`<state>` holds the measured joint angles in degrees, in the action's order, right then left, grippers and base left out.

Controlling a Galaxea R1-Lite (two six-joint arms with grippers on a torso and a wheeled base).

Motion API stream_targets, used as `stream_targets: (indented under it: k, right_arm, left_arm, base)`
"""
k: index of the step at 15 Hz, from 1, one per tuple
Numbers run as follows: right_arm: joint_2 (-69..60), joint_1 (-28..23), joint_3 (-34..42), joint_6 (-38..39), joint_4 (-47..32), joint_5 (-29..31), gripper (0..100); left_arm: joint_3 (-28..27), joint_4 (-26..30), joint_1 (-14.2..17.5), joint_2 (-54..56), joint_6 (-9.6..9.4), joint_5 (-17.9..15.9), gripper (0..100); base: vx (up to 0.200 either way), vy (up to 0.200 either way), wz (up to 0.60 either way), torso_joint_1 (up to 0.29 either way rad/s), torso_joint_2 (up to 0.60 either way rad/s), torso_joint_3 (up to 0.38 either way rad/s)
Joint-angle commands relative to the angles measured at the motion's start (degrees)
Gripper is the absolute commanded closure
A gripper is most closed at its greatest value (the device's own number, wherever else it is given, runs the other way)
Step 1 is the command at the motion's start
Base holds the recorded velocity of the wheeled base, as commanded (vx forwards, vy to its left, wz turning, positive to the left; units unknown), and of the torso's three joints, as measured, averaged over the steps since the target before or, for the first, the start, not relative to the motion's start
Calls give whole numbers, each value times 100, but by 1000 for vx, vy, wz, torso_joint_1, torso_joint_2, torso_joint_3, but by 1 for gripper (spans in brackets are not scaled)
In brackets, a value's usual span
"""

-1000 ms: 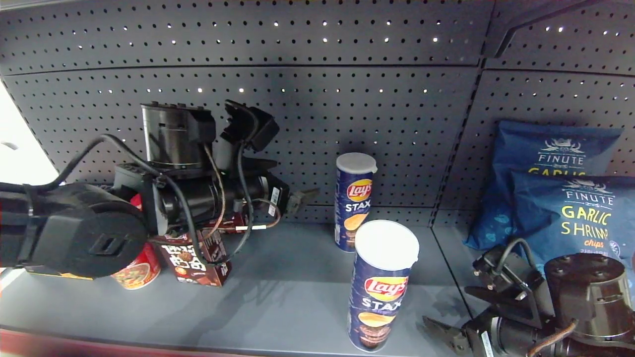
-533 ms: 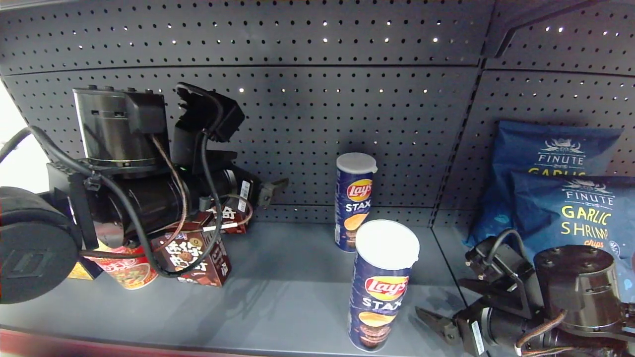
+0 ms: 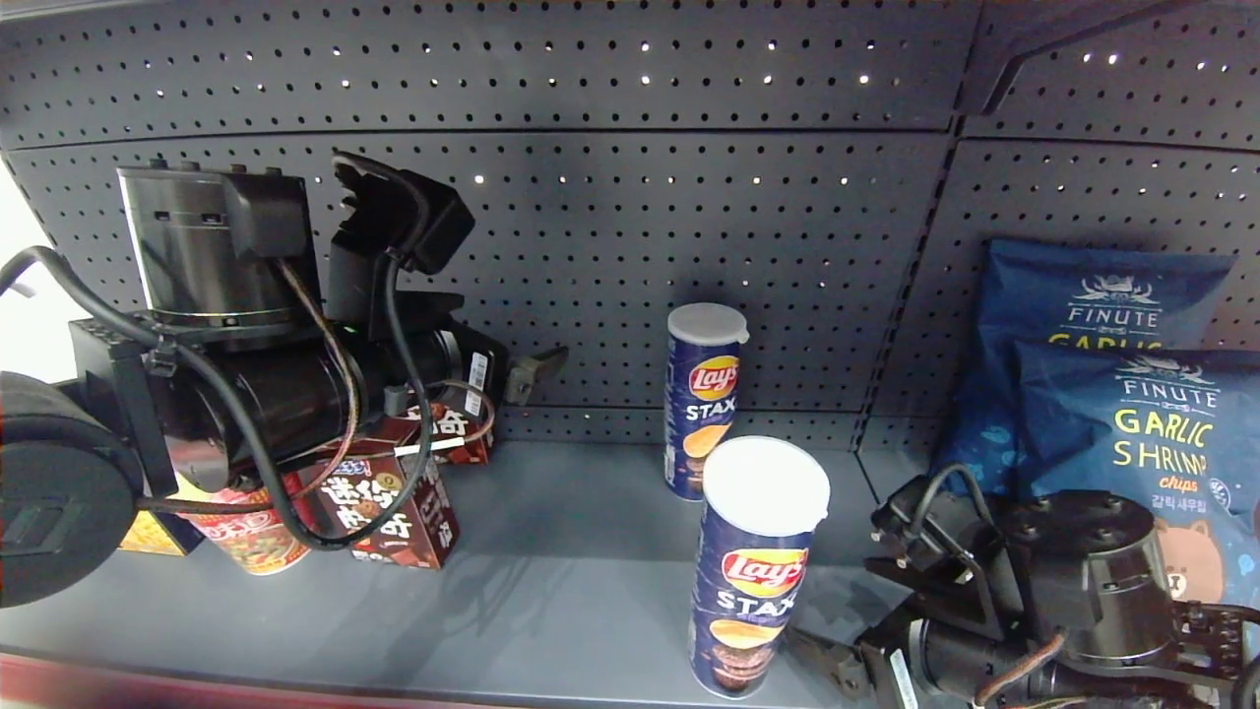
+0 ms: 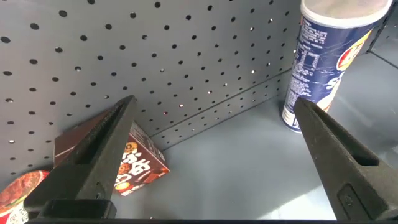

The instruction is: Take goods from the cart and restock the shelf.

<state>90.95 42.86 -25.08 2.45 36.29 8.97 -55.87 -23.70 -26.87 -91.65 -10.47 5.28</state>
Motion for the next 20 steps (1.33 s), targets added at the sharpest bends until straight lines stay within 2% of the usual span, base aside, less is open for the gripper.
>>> stream_targets:
  k: [1,15,20]
  right_arm:
    - [212,12,-138,1,10,-1,0]
    - [318,38,-173,10,115,-10,0]
    - [-860,-331,-226,54,62,166,0]
  left_arm:
    - [6,-3,15,-2,1,-1,0]
    - [-3,-38,6,-90,1,-9,0]
    - [287,-38,-152,516,-16,8,0]
  base:
    - [0,0,0,0,0,0]
    - [0,0,0,0,0,0]
    - [0,0,0,0,0,0]
